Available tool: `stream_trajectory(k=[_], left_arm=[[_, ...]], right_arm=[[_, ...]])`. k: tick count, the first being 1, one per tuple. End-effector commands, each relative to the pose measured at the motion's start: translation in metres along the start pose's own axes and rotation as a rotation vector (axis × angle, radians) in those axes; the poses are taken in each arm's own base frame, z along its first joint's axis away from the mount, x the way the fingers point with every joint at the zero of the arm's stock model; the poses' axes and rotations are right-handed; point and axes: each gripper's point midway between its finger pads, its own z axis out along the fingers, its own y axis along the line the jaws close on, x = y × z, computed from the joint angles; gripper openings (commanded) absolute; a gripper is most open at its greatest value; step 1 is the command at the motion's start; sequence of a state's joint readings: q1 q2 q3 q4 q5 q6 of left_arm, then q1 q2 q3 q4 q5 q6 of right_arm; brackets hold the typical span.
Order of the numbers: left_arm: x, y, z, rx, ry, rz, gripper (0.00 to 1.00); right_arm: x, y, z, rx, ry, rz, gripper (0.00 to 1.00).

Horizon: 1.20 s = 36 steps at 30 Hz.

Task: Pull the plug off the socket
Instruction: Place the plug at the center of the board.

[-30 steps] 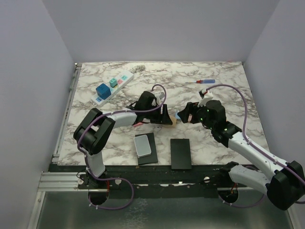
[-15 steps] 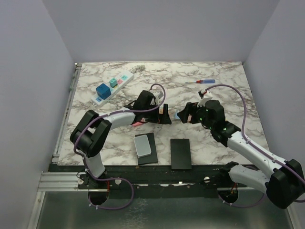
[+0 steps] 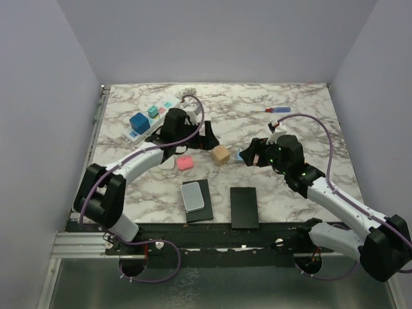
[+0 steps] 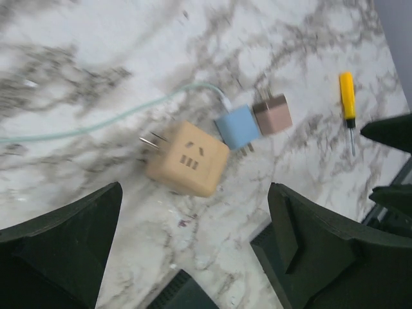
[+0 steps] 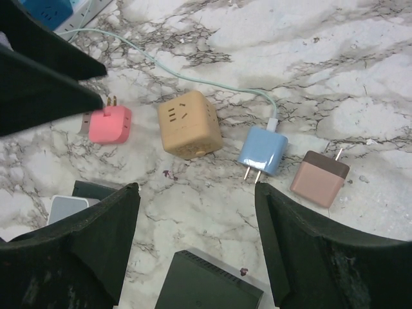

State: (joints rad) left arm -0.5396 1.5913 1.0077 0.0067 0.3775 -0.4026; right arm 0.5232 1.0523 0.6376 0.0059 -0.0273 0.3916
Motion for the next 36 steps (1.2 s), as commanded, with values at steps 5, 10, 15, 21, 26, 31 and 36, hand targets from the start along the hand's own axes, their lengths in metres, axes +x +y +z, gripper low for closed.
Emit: stream_trajectory(k=[5, 10, 15, 21, 26, 31, 36], left_arm=[[-0.103, 0.108, -0.1, -0.343, -0.362, -0.056, 0.99], [-0.103, 0.198, -0.163, -0.685, -0.498, -0.271, 0.99], [-0.1, 0.233, -0.183, -0.82, -0.55, -0.361, 0.99], [-0.099, 0.272, -0.183, -0.854, -0.517, -0.41, 0.99], [-0.097, 0.293, -0.169, -0.872, -0.432, -0.38, 0.99], [-0.098, 0.305, -0.159, -0.861, -0.395, -0.362, 0.93], [-0.095, 0.317, -0.15, -0.862, -0.368, -0.367, 0.87]], right_arm=[[-0.019, 0.004, -0.009, -0.014, -0.062, -0.043, 0.78], [-0.018, 0.007, -0.012, -0.041, -0.075, -0.057, 0.8], [-0.015, 0.008, -0.013, -0.055, -0.077, -0.069, 0.8], [-0.008, 0.012, -0.016, -0.091, -0.078, -0.057, 0.8], [-0.003, 0.012, -0.017, -0.099, -0.073, -0.049, 0.8], [-0.002, 0.011, -0.021, -0.1, -0.079, -0.048, 0.8], [0.002, 0.011, -0.024, -0.099, -0.065, -0.048, 0.8]])
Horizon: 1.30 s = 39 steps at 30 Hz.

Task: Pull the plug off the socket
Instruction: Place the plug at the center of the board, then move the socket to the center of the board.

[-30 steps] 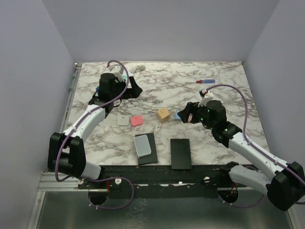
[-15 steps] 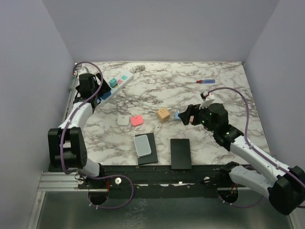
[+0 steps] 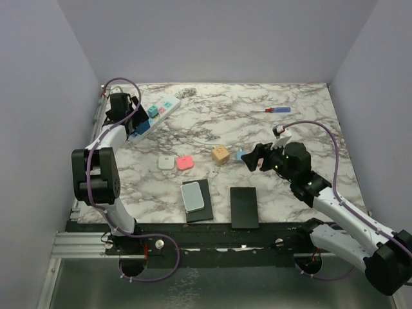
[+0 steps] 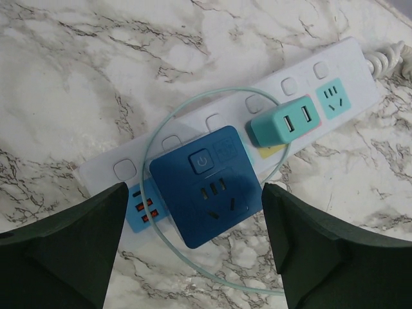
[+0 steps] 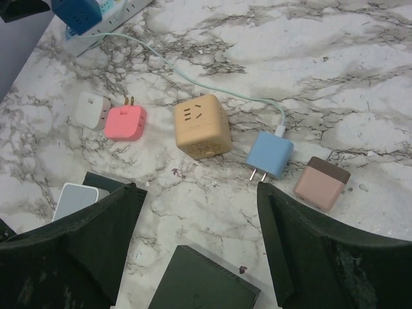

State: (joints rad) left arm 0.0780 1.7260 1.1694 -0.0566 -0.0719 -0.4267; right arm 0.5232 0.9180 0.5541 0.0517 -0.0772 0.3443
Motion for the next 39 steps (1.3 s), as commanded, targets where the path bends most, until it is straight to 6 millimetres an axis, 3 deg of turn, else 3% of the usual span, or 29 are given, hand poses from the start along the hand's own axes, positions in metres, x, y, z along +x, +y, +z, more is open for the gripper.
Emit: stream_trajectory(k=[1, 6, 13, 20, 25, 28, 32, 39], left_arm=[[0.004, 0.003, 0.011, 0.003, 0.032, 0.024, 0.85], [0.017, 0.005, 0.019, 0.005, 0.068, 0.031, 0.8], [0.014, -0.001, 0.028, 0.032, 0.074, 0.043, 0.79], [0.013, -0.003, 0.033, 0.036, 0.071, 0.02, 0.84], [0.026, 0.003, 0.037, 0.025, 0.101, 0.041, 0.72], [0.035, -0.002, 0.039, 0.064, 0.134, 0.051, 0.6], [0.045, -0.009, 0.039, 0.107, 0.169, 0.048, 0.51], [0.063, -0.027, 0.035, 0.174, 0.214, 0.069, 0.49]], right_arm=[[0.004, 0.002, -0.004, -0.018, 0.007, 0.006, 0.8], [0.007, 0.002, -0.005, -0.019, 0.011, 0.019, 0.8], [0.012, 0.004, -0.003, -0.032, 0.031, 0.029, 0.8], [0.016, 0.004, 0.0, -0.034, 0.045, 0.036, 0.8], [0.019, 0.004, 0.003, -0.039, 0.054, 0.048, 0.8], [0.019, 0.005, 0.003, -0.038, 0.055, 0.053, 0.8], [0.02, 0.003, 0.002, -0.028, 0.057, 0.058, 0.8], [0.012, -0.004, 0.002, 0.016, 0.033, 0.055, 0.8]])
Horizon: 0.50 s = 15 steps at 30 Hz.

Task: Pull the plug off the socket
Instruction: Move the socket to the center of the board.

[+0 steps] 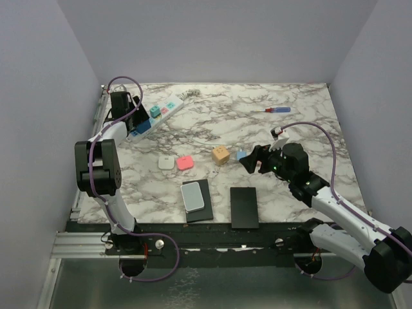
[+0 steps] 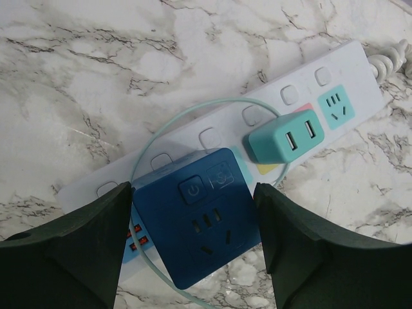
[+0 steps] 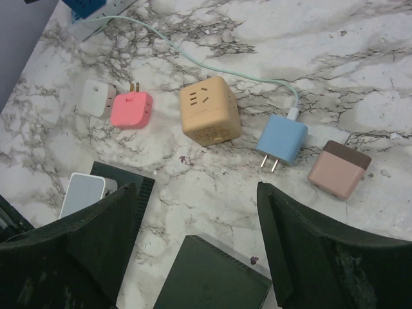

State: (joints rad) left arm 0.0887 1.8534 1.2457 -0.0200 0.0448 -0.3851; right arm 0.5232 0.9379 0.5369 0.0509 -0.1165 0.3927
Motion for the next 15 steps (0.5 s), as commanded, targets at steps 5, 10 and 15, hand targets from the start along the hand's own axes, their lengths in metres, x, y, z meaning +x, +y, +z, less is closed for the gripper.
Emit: stream_trajectory(k=[5, 10, 15], left_arm=[[0.068, -0.038, 0.007, 0.132, 0.196, 0.074, 0.48], [0.092, -0.069, 0.005, 0.189, 0.247, 0.156, 0.48], [0.114, -0.095, 0.0, 0.254, 0.3, 0.254, 0.48]], right_arm=[[-0.014, -0.01, -0.002, 0.068, -0.043, -0.023, 0.79], [-0.021, -0.013, -0.005, 0.086, -0.064, -0.037, 0.78], [-0.018, -0.008, -0.003, 0.063, -0.051, -0.021, 0.78]])
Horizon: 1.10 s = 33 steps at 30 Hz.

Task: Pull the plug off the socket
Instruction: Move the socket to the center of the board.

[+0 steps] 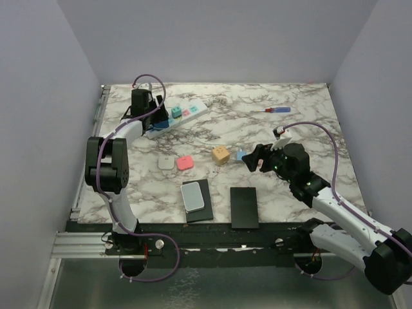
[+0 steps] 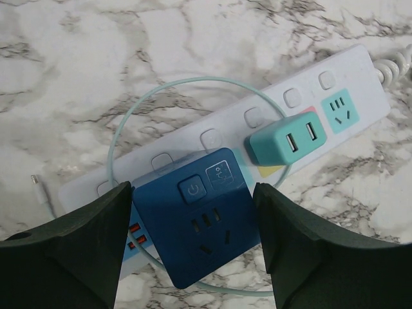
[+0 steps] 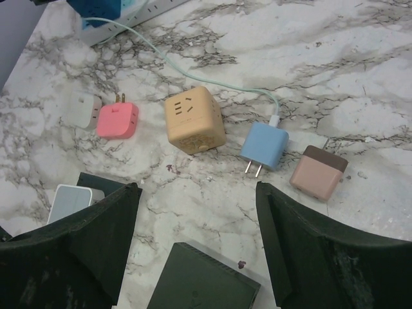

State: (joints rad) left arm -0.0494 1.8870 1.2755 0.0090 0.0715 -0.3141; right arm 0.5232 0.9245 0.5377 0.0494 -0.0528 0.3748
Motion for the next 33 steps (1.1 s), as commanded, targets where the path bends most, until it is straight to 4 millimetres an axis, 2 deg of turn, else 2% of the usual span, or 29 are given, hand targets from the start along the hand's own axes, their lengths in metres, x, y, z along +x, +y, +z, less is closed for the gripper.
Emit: stream_trajectory(k=[1, 5, 14, 20, 27, 28, 31, 33], left_arm=[[0.087, -0.045, 0.002, 0.147, 0.277, 0.1, 0.48], [0.098, -0.066, 0.001, 0.228, 0.308, 0.156, 0.48], [0.121, -0.104, -0.01, 0.39, 0.372, 0.322, 0.47], [0.144, -0.114, -0.018, 0.452, 0.453, 0.47, 0.47], [0.14, -0.121, -0.019, 0.48, 0.461, 0.472, 0.47], [0.138, -0.12, -0.017, 0.461, 0.456, 0.458, 0.49], [0.125, -0.124, -0.012, 0.412, 0.419, 0.416, 0.66], [0.114, -0.133, -0.014, 0.395, 0.376, 0.367, 0.73]], right_arm=[[-0.009, 0.001, -0.001, 0.005, -0.013, 0.002, 0.78], [-0.007, 0.004, 0.001, -0.01, -0.004, 0.013, 0.76], [-0.016, 0.009, -0.004, -0.039, -0.047, -0.006, 0.76], [-0.026, 0.023, -0.006, -0.113, -0.074, -0.072, 0.75], [-0.043, 0.035, 0.01, -0.169, -0.068, -0.168, 0.7], [-0.046, 0.036, 0.014, -0.167, -0.07, -0.175, 0.69], [-0.051, 0.038, 0.029, -0.177, -0.062, -0.201, 0.68], [-0.048, 0.036, 0.044, -0.176, -0.03, -0.222, 0.67]])
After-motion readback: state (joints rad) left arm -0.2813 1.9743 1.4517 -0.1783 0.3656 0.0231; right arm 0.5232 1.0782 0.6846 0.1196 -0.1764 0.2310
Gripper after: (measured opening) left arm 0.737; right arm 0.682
